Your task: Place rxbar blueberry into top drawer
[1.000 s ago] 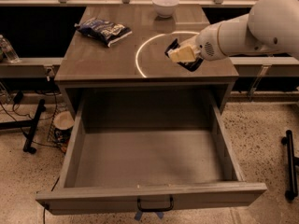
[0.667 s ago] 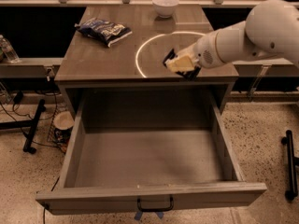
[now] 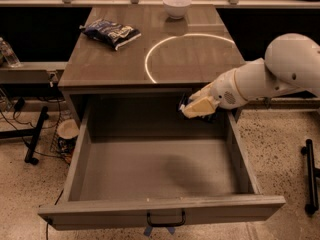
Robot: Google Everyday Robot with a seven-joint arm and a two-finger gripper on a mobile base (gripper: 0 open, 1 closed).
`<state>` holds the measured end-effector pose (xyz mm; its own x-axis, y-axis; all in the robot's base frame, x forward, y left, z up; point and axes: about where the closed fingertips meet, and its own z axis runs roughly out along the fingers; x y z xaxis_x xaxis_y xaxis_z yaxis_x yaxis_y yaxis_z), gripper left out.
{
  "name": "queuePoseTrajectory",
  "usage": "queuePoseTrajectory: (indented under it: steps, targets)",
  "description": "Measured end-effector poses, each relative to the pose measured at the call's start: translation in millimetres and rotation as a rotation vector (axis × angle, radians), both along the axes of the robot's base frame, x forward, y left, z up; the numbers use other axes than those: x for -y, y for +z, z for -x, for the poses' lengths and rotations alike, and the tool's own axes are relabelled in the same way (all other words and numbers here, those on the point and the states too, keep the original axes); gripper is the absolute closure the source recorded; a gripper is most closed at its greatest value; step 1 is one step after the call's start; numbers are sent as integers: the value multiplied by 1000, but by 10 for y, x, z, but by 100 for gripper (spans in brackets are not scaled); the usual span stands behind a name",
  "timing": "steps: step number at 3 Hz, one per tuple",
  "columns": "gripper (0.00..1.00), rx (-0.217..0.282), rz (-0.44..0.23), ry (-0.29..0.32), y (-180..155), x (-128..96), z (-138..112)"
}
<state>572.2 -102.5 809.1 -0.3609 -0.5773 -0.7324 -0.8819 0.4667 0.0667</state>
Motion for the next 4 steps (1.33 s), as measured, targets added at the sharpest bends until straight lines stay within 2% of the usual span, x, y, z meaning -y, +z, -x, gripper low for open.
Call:
queuePoseTrajectory:
  steps: [1, 2, 3, 4]
  targets:
    - [100, -34, 6, 54, -441, 46, 202]
    - [100, -32, 27, 98, -919, 17, 273]
    - [100, -30, 59, 102, -1335, -17, 265]
    - [86, -31, 87, 87, -1674, -93, 231]
